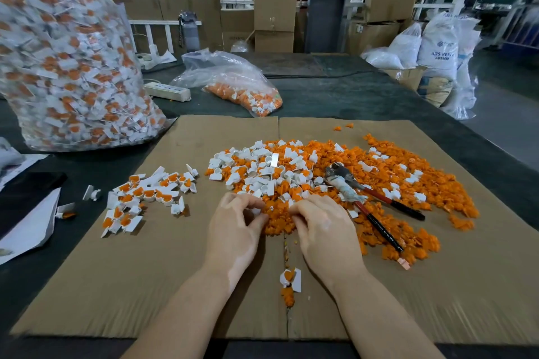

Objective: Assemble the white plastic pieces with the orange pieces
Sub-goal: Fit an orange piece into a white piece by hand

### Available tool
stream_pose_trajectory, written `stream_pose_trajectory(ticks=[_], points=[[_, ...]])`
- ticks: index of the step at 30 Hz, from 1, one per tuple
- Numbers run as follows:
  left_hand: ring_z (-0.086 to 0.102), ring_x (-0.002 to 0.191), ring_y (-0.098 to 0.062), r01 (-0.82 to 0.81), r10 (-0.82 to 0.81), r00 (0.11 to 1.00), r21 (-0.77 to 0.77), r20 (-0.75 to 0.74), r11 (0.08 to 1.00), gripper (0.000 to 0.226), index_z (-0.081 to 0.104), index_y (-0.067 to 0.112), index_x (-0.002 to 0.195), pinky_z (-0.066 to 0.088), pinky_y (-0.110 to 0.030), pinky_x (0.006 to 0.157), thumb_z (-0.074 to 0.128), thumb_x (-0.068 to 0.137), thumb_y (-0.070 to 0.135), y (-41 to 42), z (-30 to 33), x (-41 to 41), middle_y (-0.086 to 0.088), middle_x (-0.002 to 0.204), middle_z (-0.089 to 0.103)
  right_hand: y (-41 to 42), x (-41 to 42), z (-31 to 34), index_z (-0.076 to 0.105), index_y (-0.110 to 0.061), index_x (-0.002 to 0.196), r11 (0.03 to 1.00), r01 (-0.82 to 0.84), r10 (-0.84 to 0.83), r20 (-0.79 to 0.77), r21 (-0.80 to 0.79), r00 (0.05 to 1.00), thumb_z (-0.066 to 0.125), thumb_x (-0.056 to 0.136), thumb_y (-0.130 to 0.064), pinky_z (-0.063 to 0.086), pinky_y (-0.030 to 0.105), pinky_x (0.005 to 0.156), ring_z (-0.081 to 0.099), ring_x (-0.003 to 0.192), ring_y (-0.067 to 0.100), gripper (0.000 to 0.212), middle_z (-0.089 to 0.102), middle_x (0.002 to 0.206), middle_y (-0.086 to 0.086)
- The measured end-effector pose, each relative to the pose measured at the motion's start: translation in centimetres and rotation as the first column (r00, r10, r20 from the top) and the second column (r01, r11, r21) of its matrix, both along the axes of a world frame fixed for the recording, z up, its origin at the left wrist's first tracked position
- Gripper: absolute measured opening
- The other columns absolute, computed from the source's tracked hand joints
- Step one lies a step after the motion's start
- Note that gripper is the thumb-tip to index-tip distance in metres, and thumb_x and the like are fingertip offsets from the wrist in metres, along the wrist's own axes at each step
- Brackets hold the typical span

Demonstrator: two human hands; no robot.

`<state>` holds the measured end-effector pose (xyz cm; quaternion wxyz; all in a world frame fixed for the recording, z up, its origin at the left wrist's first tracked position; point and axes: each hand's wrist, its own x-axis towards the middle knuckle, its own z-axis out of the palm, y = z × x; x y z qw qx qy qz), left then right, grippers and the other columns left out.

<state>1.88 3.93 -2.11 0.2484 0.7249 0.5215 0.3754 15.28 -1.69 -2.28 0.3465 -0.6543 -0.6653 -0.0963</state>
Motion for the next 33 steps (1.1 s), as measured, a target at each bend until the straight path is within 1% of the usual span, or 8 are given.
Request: stream_pose_trajectory(ticks=[5, 10, 13, 17, 23, 26, 29, 33], points=[[0.047, 0.082, -0.002, -0.014, 0.014, 0.999, -0.003, 0.044, 1.0, 0.013, 0.066, 0.026, 0.088, 0.033, 0.002, 0.067, 0.066, 0.085, 0.013, 0.0, -0.1, -0.1, 0.014, 0.09, 0.049, 0.1, 0.0, 0.0, 0.07, -0.008, 0.079, 0.999, 0.03, -0.029, -0.027, 0.043, 0.999, 0.07, 0.076, 0.003, 0.053, 0.039, 0.065, 0.06, 0.073, 0.024, 0.012, 0.064, 0.076, 0.004], [0.052, 0.086, -0.005, -0.018, 0.018, 0.995, -0.007, 0.099, 1.0, 0.021, 0.065, 0.027, 0.083, 0.037, -0.001, 0.068, 0.062, 0.086, 0.006, 0.1, -0.3, -0.2, 0.013, 0.09, 0.052, -0.4, -0.2, 0.2, 0.068, -0.012, 0.08, 0.985, -0.173, 0.173, 0.009, 0.011, 0.985, 0.069, 0.073, -0.008, 0.047, 0.034, 0.071, 0.057, 0.081, 0.021, 0.008, 0.06, 0.081, 0.0], [0.052, 0.089, -0.007, -0.029, 0.03, 0.996, -0.014, 0.086, 0.999, 0.026, 0.065, 0.027, 0.082, 0.036, -0.002, 0.069, 0.06, 0.085, 0.002, 0.1, -0.4, -0.2, 0.011, 0.092, 0.053, -0.2, -0.3, 0.2, 0.07, -0.015, 0.08, 0.988, -0.144, 0.147, 0.069, -0.054, 0.987, 0.076, 0.072, -0.016, 0.046, 0.034, 0.07, 0.059, 0.08, 0.022, 0.01, 0.063, 0.081, -0.001], [0.05, 0.089, -0.006, -0.035, 0.036, 0.996, -0.012, 0.086, 0.999, 0.028, 0.064, 0.027, 0.082, 0.034, 0.002, 0.068, 0.059, 0.085, 0.0, 0.1, -0.4, -0.3, 0.014, 0.091, 0.051, 0.0, -0.3, 0.2, 0.07, -0.013, 0.077, 0.995, -0.099, 0.1, 0.072, -0.021, 0.992, 0.078, 0.073, -0.01, 0.049, 0.037, 0.065, 0.062, 0.075, 0.022, 0.01, 0.065, 0.075, 0.001], [0.051, 0.091, -0.006, 0.024, -0.027, 0.994, 0.025, 0.106, 0.999, 0.029, 0.063, 0.032, 0.083, 0.037, -0.006, 0.071, 0.064, 0.083, 0.003, -0.2, 0.0, -0.3, 0.02, 0.089, 0.051, 0.1, 0.0, 0.4, 0.066, -0.008, 0.082, 0.995, -0.068, 0.077, -0.106, 0.079, 0.991, 0.072, 0.079, -0.006, 0.05, 0.031, 0.071, 0.058, 0.079, 0.019, 0.007, 0.062, 0.079, 0.002], [0.05, 0.093, -0.002, 0.165, -0.169, 0.985, 0.085, 0.045, 0.983, 0.028, 0.063, 0.036, 0.091, 0.033, -0.001, 0.076, 0.072, 0.079, 0.012, -0.7, 0.4, -0.2, 0.025, 0.091, 0.054, 0.0, 0.2, 0.4, 0.066, -0.011, 0.086, 0.995, -0.091, 0.101, -0.258, 0.049, 0.961, 0.068, 0.083, -0.011, 0.049, 0.026, 0.074, 0.055, 0.083, 0.012, 0.004, 0.061, 0.083, -0.004], [0.053, 0.096, 0.0, 0.232, -0.235, 0.97, 0.055, 0.063, 0.971, 0.025, 0.068, 0.036, 0.097, 0.039, -0.009, 0.082, 0.074, 0.079, 0.019, -0.8, 0.6, 0.0, 0.026, 0.092, 0.059, 0.0, 0.3, 0.4, 0.067, -0.013, 0.086, 0.991, -0.132, 0.121, -0.375, -0.003, 0.919, 0.066, 0.085, -0.014, 0.05, 0.03, 0.074, 0.057, 0.082, 0.01, 0.002, 0.062, 0.082, -0.005], [0.056, 0.087, 0.004, 0.239, -0.237, 0.964, -0.008, 0.12, 0.971, 0.017, 0.071, 0.036, 0.091, 0.04, -0.006, 0.072, 0.072, 0.081, 0.022, -0.7, 0.6, 0.4, 0.02, 0.089, 0.066, 0.1, 0.3, 0.4, 0.067, -0.015, 0.086, 0.985, -0.169, 0.134, -0.451, -0.038, 0.882, 0.064, 0.087, -0.012, 0.052, 0.031, 0.074, 0.059, 0.082, 0.008, 0.004, 0.063, 0.081, -0.006]])
